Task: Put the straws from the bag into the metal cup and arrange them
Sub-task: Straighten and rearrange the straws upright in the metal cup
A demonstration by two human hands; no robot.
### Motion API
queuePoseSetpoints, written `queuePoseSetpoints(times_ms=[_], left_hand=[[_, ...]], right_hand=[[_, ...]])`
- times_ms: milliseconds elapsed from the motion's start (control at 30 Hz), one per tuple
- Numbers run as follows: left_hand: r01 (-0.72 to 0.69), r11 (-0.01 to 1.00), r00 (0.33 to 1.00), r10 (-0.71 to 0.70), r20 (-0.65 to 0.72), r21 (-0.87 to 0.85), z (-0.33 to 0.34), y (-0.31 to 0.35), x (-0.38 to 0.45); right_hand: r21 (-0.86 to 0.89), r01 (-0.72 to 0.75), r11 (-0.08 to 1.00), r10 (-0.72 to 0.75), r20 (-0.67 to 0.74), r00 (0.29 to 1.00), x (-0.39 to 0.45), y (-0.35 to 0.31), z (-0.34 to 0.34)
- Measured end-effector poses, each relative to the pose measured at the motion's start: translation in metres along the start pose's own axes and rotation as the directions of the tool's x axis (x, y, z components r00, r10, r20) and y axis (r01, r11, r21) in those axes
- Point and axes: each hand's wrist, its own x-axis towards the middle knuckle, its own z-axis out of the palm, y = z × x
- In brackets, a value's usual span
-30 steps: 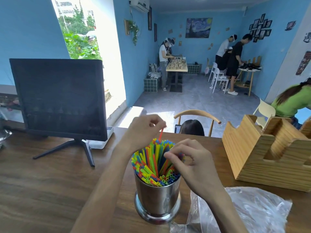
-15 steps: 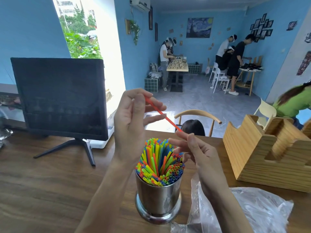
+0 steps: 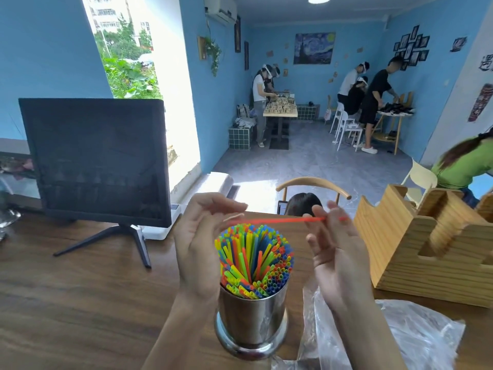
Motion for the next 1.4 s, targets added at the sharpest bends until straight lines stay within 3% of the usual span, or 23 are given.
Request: queuePoseSetpoints(times_ms=[100,200,300,367,467,533,700,933,1133,1400], left_hand=[[0.039,0.953,0.999,-0.032,-0.027,0.300,-0.011,-0.005,0.013],[0.044,0.849,0.993,-0.096,0.072,0.526,-0.013,-0.014,0.026],[-0.066,0.649,0.915,-0.263,0.305,0.758,-0.007,-0.025,0.034],[-0.186,0.531,0.856,-0.325,0.402,0.827,-0.004,-0.031,0.039],[-0.304,0.410,0.805,-0.372,0.462,0.860,-0.001,-0.034,0.047],[-0.331,0.376,0.797,-0.380,0.470,0.866,0.001,-0.033,0.051],[-0.355,0.345,0.806,-0.358,0.472,0.869,0.006,-0.030,0.052],[-0.331,0.317,0.867,-0.269,0.419,0.889,0.006,-0.028,0.045],[-0.465,0.224,0.818,-0.260,0.512,0.856,0.006,-0.024,0.044],[-0.563,0.188,0.748,-0.298,0.593,0.804,0.008,-0.019,0.045]], right_hand=[[-0.211,0.345,0.914,-0.348,0.023,0.937,0.001,-0.003,-0.005],[-0.382,0.563,0.733,-0.535,0.188,0.824,-0.004,0.004,-0.005],[-0.450,0.658,0.604,-0.553,0.358,0.752,-0.009,0.020,-0.005],[-0.479,0.687,0.547,-0.546,0.418,0.726,-0.009,0.029,-0.009],[-0.560,0.720,0.410,-0.527,0.499,0.688,-0.006,0.033,-0.014],[-0.619,0.705,0.346,-0.485,0.525,0.700,-0.004,0.035,-0.016],[-0.667,0.603,0.438,-0.418,0.442,0.793,-0.001,0.040,-0.019],[-0.664,0.553,0.503,-0.406,0.383,0.830,0.001,0.041,-0.021],[-0.677,0.541,0.498,-0.388,0.384,0.838,0.002,0.043,-0.022],[-0.686,0.522,0.506,-0.382,0.365,0.849,0.004,0.040,-0.022]])
